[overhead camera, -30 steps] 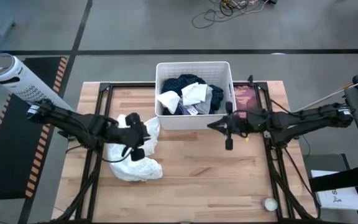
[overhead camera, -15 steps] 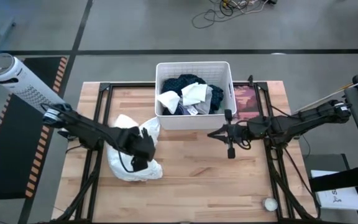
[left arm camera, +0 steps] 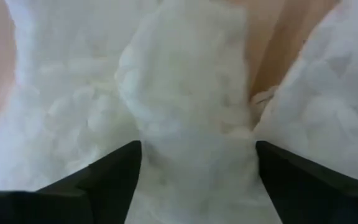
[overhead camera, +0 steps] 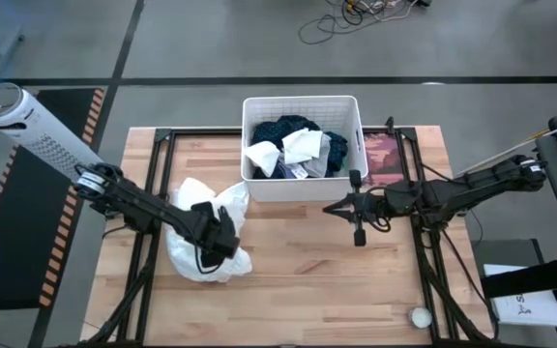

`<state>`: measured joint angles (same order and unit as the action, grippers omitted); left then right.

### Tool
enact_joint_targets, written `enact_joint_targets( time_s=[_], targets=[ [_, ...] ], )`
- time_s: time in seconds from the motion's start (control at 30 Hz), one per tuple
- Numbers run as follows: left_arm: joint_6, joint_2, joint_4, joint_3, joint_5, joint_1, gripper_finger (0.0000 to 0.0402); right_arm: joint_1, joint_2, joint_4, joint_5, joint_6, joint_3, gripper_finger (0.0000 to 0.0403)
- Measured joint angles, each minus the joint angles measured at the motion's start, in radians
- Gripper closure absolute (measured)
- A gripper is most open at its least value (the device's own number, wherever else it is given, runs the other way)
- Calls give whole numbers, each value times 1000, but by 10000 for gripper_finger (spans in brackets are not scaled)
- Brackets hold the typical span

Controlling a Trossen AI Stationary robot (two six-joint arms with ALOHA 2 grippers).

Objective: Sort clothes
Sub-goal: Put the white laced blouse into the laundry bin

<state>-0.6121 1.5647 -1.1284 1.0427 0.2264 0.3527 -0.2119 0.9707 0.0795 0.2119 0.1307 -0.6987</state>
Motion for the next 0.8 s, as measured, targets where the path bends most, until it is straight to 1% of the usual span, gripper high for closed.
enact_joint_targets(
  time_s=[0.13,0.23,0.47,0.53,0.6,0.67,0.73,0.8],
  targets=[
    [1,4,47,-73,1,-1,88,0,0,0,0,-5,0,403],
    [1,2,126,-129,2,-1,88,0,0,0,0,-7,0,403],
    [0,-7,347,-270,-9,-22,112,0,0,0,-1,-7,0,403],
    [-5,-9,380,-296,-23,-30,124,0,0,0,-1,-7,0,403],
    [-30,-9,392,-307,-26,-33,141,0,0,0,-1,-7,0,403],
    [-48,-10,388,-308,-16,-34,169,0,0,0,-1,-7,0,403],
    [-58,-10,362,-295,3,-35,208,0,0,0,-1,-7,0,403],
    [-62,-6,315,-262,40,-34,259,0,0,0,-1,-8,0,403]
  ],
)
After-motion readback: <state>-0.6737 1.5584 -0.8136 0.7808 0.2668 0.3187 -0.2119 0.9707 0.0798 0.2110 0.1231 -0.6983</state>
